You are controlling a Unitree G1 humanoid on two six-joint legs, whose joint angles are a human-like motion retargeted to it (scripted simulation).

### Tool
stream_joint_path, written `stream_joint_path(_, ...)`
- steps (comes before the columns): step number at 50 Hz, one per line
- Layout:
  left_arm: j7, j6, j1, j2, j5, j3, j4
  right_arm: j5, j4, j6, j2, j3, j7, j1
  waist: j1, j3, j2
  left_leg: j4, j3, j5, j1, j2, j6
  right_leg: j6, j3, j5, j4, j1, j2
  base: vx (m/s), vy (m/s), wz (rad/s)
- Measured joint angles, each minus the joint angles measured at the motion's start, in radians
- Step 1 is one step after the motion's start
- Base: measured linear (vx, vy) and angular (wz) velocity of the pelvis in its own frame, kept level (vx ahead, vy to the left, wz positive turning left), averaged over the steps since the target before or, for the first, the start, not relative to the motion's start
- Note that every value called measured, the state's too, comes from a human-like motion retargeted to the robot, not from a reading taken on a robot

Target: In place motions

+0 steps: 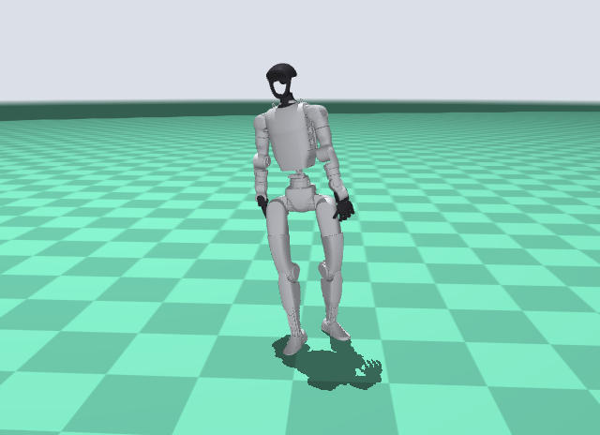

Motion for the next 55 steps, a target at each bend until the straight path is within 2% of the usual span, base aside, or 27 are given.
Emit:
stream_joint_path(2, 0.069, -0.033, 0.015, -0.003, -0.062, -0.003, 0.008, -0.031, -0.007, -0.018, -0.011, 0.016, 0.026, 0.008, 0.019, -0.004, -0.008, 0.008, 0.043, 0.016, 0.017, -0.008, -0.008, 0.002, -0.051, -0.014, 0.001, 0.003, -0.026, -0.03, 0.12, 1.91)
stream_joint_path(5, 0.161, -0.085, 0.041, -0.013, -0.153, 0.004, 0.011, -0.109, -0.032, -0.059, -0.028, 0.056, 0.057, 0.031, 0.049, -0.011, -0.018, 0.031, 0.007, 0.041, 0.027, -0.017, -0.005, 0.007, -0.118, -0.038, 0.005, 0.014, -0.061, -0.02, 0.26, 1.88)
stream_joint_path(7, 0.181, -0.093, 0.055, -0.020, -0.183, 0.022, 0.017, -0.191, -0.052, -0.069, -0.037, 0.085, 0.056, 0.051, 0.070, -0.024, -0.022, 0.037, 0.014, 0.053, 0.038, -0.010, -0.003, 0.011, -0.165, -0.056, 0.005, 0.020, -0.082, -0.02, 0.28, 1.77)
stream_joint_path(11, 0.183, -0.073, 0.071, -0.027, -0.203, 0.067, 0.046, -0.292, -0.054, -0.044, -0.037, 0.121, 0.013, 0.087, 0.156, -0.064, -0.038, 0.010, 0.167, 0.079, 0.075, 0.020, -0.020, 0.023, -0.228, -0.100, 0.025, 0.012, -0.116, -0.03, 0.39, 1.49)
stream_joint_path(14, 0.191, -0.049, 0.074, -0.027, -0.235, 0.082, 0.084, -0.235, -0.029, -0.015, -0.016, 0.095, -0.045, 0.111, 0.149, -0.087, -0.054, -0.010, 0.274, 0.113, 0.085, 0.051, -0.032, 0.047, -0.378, -0.118, 0.021, 0.037, -0.165, -0.07, 0.35, 2.69)
stream_joint_path(17, 0.205, -0.028, 0.069, -0.027, -0.281, 0.097, 0.120, -0.105, -0.005, 0.003, 0.008, 0.067, -0.096, 0.120, 0.134, -0.089, -0.071, -0.018, 0.346, 0.155, 0.076, 0.070, -0.016, 0.072, -0.533, -0.120, 0.011, 0.073, -0.209, -0.08, 0.44, 2.58)
stream_joint_path(20, 0.213, -0.016, 0.072, -0.034, -0.310, 0.121, 0.128, -0.035, -0.009, -0.004, 0.019, 0.066, -0.130, 0.121, 0.182, -0.075, -0.080, -0.032, 0.384, 0.255, 0.064, 0.074, -0.021, 0.094, -0.614, -0.118, 0.006, 0.103, -0.223, -0.07, 0.52, 1.38)
stream_joint_path(23, 0.234, -0.020, 0.081, -0.041, -0.327, 0.134, 0.119, -0.055, -0.036, -0.013, 0.017, 0.091, -0.150, 0.116, 0.246, -0.055, -0.077, -0.068, 0.360, 0.218, 0.046, 0.057, -0.082, 0.112, -0.671, -0.106, 0.000, 0.128, -0.221, -0.01, 0.54, 0.89)
stream_joint_path(30, 0.346, -0.029, 0.113, -0.055, -0.378, 0.157, 0.144, -0.164, -0.101, 0.016, 0.015, 0.103, -0.170, 0.087, 0.341, -0.010, -0.110, -0.021, 0.187, 0.128, -0.037, 0.015, -0.027, 0.157, -0.768, -0.069, 0.043, 0.173, -0.324, 0.04, 0.48, 0.74)
stream_joint_path(32, 0.360, -0.019, 0.122, -0.051, -0.389, 0.162, 0.144, -0.133, -0.118, -0.001, 0.024, 0.090, -0.157, 0.080, 0.337, 0.011, -0.095, -0.017, 0.141, 0.102, -0.046, 0.019, -0.012, 0.139, -0.803, -0.072, 0.092, 0.198, -0.344, 0.09, 0.48, 1.12)
stream_joint_path(33, 0.358, -0.012, 0.126, -0.048, -0.388, 0.164, 0.144, -0.116, -0.129, -0.014, 0.027, 0.082, -0.147, 0.078, 0.333, 0.019, -0.078, -0.013, 0.120, 0.089, -0.049, 0.029, -0.005, 0.110, -0.815, -0.076, 0.122, 0.212, -0.349, 0.09, 0.37, 1.27)
stream_joint_path(35, 0.330, 0.012, 0.127, -0.042, -0.370, 0.166, 0.144, -0.078, -0.155, -0.030, 0.031, 0.060, -0.136, 0.083, 0.314, 0.032, -0.036, 0.017, 0.055, 0.069, -0.067, 0.063, 0.009, 0.034, -0.794, -0.096, 0.207, 0.227, -0.362, 0.11, 0.38, 1.53)
stream_joint_path(38, 0.285, 0.048, 0.095, -0.030, -0.329, 0.171, 0.144, 0.038, -0.185, -0.050, 0.046, 0.013, -0.183, 0.096, 0.292, 0.054, 0.002, 0.058, -0.062, 0.049, -0.099, 0.090, 0.033, 0.002, -0.707, -0.151, 0.420, 0.218, -0.377, 0.15, 0.30, 1.88)
stream_joint_path(41, 0.284, 0.008, 0.048, -0.014, -0.336, 0.172, 0.144, 0.134, -0.200, -0.090, 0.052, 0.000, -0.217, 0.090, 0.337, 0.083, -0.004, 0.041, -0.107, 0.048, -0.093, 0.073, 0.056, -0.031, -0.547, -0.227, 0.706, 0.121, -0.404, 0.14, 0.17, 1.24)
stream_joint_path(42, 0.282, -0.011, 0.036, -0.009, -0.345, 0.171, 0.141, 0.140, -0.206, -0.097, 0.052, 0.000, -0.223, 0.086, 0.349, 0.086, -0.015, 0.029, -0.119, 0.050, -0.095, 0.059, 0.063, -0.033, -0.479, -0.242, 0.771, 0.081, -0.393, 0.07, 0.03, 1.05)
stream_joint_path(44, 0.270, -0.034, 0.024, 0.000, -0.362, 0.170, 0.119, 0.117, -0.220, -0.096, 0.050, 0.004, -0.219, 0.079, 0.343, 0.090, -0.030, 0.011, -0.165, 0.056, -0.105, 0.034, 0.075, -0.014, -0.340, -0.247, 0.817, 0.009, -0.301, 0.17, 0.03, 1.67)
stream_joint_path(47, 0.249, -0.038, 0.013, 0.012, -0.371, 0.176, 0.097, 0.068, -0.241, -0.080, 0.044, 0.021, -0.201, 0.074, 0.238, 0.105, -0.029, -0.003, -0.308, 0.067, -0.123, 0.007, 0.094, 0.025, -0.209, -0.215, 0.753, -0.064, -0.090, 0.28, 0.00, 2.88)
stream_joint_path(49, 0.234, -0.025, 0.002, 0.016, -0.368, 0.184, 0.097, 0.036, -0.250, -0.068, 0.039, 0.029, -0.195, 0.071, 0.183, 0.121, -0.035, -0.003, -0.379, 0.069, -0.123, -0.011, 0.103, 0.059, -0.123, -0.199, 0.666, -0.101, 0.006, 0.29, -0.05, 2.55)
stream_joint_path(51, 0.212, 0.000, -0.014, 0.019, -0.362, 0.191, 0.106, 0.012, -0.251, -0.055, 0.038, 0.030, -0.189, 0.066, 0.148, 0.134, -0.057, -0.001, -0.426, 0.065, -0.115, -0.043, 0.112, 0.075, -0.037, -0.193, 0.560, -0.125, 0.050, 0.29, -0.08, 2.12)
stream_joint_path(55, 0.173, 0.027, -0.035, 0.012, -0.355, 0.178, 0.128, 0.009, -0.218, -0.044, 0.038, 0.019, -0.171, 0.068, 0.089, 0.148, -0.096, -0.010, -0.524, 0.057, -0.081, -0.119, 0.126, 0.083, 0.137, -0.196, 0.347, -0.162, 0.065, 0.39, -0.09, 2.11)
